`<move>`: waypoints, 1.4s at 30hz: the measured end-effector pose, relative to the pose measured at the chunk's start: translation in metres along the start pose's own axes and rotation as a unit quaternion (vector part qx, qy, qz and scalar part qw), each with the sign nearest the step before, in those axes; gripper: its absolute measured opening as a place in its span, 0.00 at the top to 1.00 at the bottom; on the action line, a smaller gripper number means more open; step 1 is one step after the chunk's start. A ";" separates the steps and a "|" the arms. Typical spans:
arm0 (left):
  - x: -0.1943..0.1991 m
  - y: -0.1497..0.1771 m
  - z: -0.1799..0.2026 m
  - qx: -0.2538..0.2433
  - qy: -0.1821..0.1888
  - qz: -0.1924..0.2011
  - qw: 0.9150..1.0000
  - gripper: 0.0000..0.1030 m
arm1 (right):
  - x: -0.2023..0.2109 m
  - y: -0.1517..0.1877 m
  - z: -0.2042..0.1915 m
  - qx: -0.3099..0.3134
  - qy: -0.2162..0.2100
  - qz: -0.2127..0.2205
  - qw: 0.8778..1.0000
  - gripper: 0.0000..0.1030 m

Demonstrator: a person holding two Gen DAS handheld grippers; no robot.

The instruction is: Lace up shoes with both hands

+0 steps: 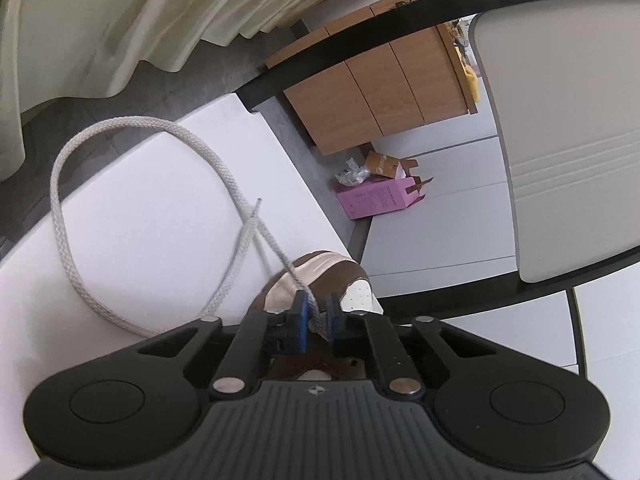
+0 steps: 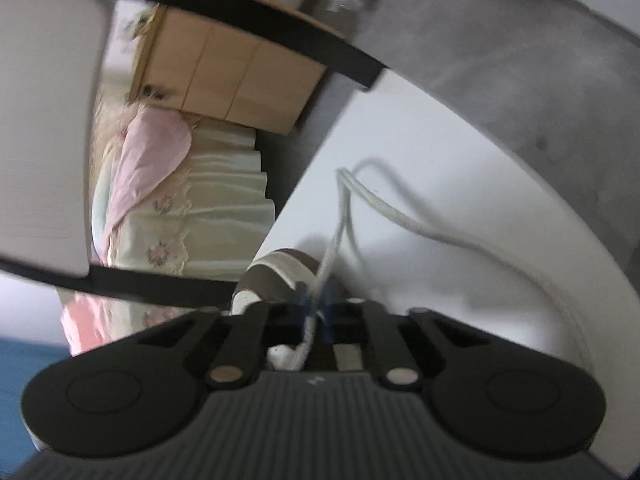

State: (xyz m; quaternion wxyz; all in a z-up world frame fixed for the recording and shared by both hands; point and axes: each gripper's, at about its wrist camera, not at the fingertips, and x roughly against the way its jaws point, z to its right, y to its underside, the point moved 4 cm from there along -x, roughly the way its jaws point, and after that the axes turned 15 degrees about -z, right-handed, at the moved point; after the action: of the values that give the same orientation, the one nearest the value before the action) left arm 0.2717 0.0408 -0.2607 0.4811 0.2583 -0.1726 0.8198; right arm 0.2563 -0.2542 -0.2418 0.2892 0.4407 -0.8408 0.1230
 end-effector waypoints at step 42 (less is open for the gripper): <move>0.096 -0.001 0.003 0.026 0.001 0.123 0.992 0.99 | 0.064 0.007 0.009 0.022 0.059 0.140 0.988 0.98</move>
State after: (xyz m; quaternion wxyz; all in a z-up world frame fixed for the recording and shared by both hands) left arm 0.2343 0.1071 -0.2014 0.3698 0.2469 -0.1816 0.8771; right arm 0.2186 -0.2969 -0.2110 0.3087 0.3170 -0.8727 0.2062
